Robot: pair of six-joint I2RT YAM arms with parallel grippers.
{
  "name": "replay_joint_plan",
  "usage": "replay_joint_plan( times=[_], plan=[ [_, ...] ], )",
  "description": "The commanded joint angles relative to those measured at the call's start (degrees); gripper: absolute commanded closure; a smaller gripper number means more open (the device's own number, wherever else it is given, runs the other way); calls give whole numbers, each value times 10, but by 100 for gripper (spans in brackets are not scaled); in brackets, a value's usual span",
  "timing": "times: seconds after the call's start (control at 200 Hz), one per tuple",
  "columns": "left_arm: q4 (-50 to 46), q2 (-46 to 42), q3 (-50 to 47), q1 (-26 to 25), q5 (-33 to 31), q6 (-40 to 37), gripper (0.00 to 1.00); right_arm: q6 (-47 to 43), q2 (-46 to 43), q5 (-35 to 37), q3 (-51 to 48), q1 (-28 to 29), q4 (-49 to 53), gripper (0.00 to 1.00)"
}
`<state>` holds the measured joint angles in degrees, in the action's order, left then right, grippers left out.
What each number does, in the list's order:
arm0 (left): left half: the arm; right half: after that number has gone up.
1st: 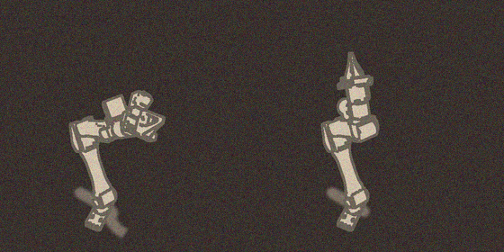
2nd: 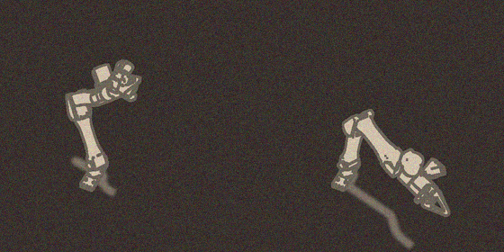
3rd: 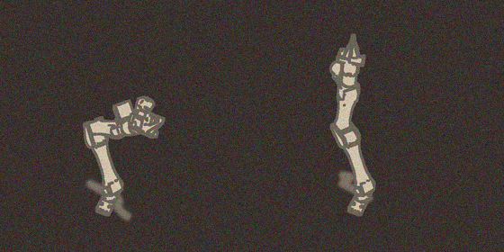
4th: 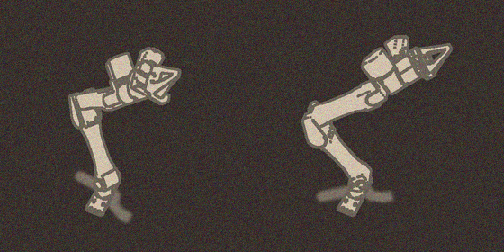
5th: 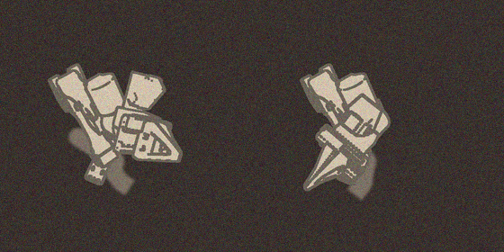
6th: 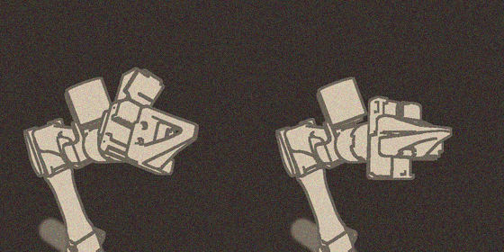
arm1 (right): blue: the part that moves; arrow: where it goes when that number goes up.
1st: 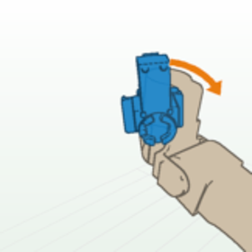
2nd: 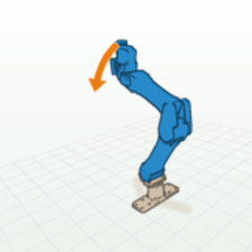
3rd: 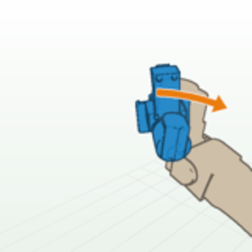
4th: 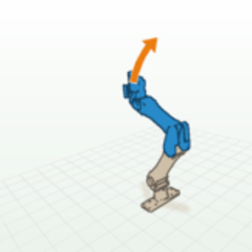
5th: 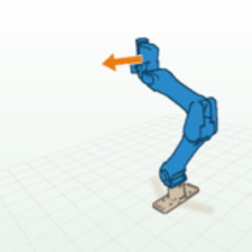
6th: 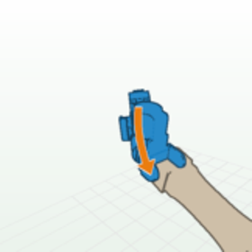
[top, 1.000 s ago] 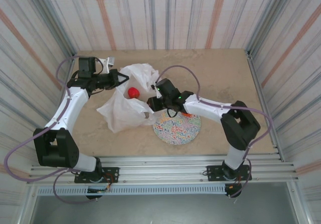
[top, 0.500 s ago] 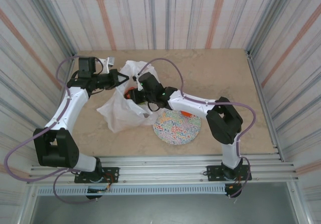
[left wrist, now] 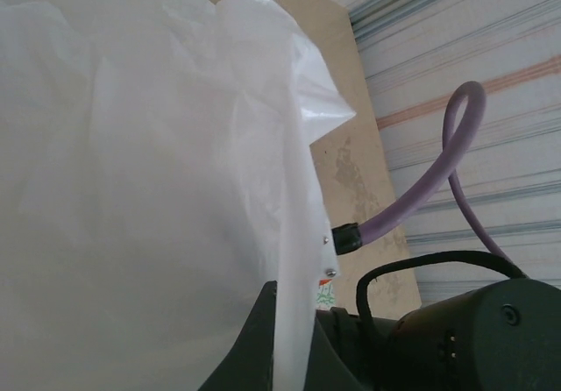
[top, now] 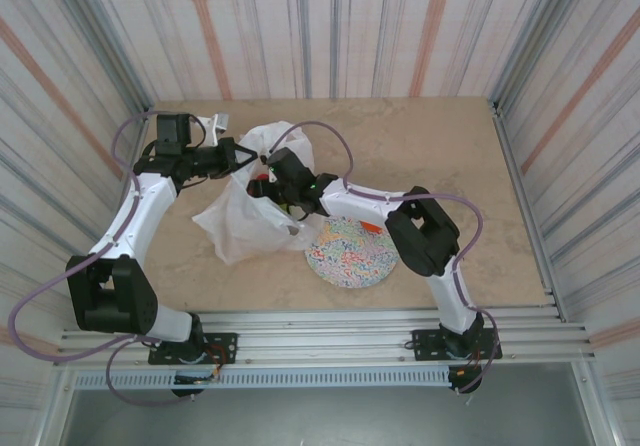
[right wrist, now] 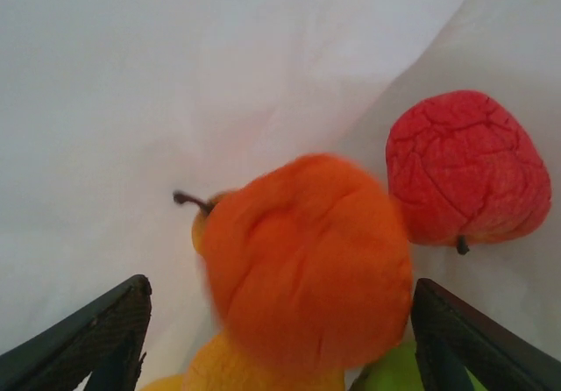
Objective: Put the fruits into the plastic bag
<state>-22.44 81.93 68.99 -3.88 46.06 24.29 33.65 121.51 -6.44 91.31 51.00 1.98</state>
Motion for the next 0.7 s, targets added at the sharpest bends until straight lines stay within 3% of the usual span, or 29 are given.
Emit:
replay_joint_plan(
  times=[0.0, 0.401, 0.696],
  plan=[
    [-2, -6, 11, -2, 14, 1, 100, -8, -8, -25, 1, 4, 6, 16],
    [-2, -3, 11, -2, 16, 3, 100, -14, -91, -12, -81, -8, -14, 0],
    [-2, -4, 11, -1, 15, 2, 100, -29, -158, 5, -140, -19, -7, 1]
  ],
)
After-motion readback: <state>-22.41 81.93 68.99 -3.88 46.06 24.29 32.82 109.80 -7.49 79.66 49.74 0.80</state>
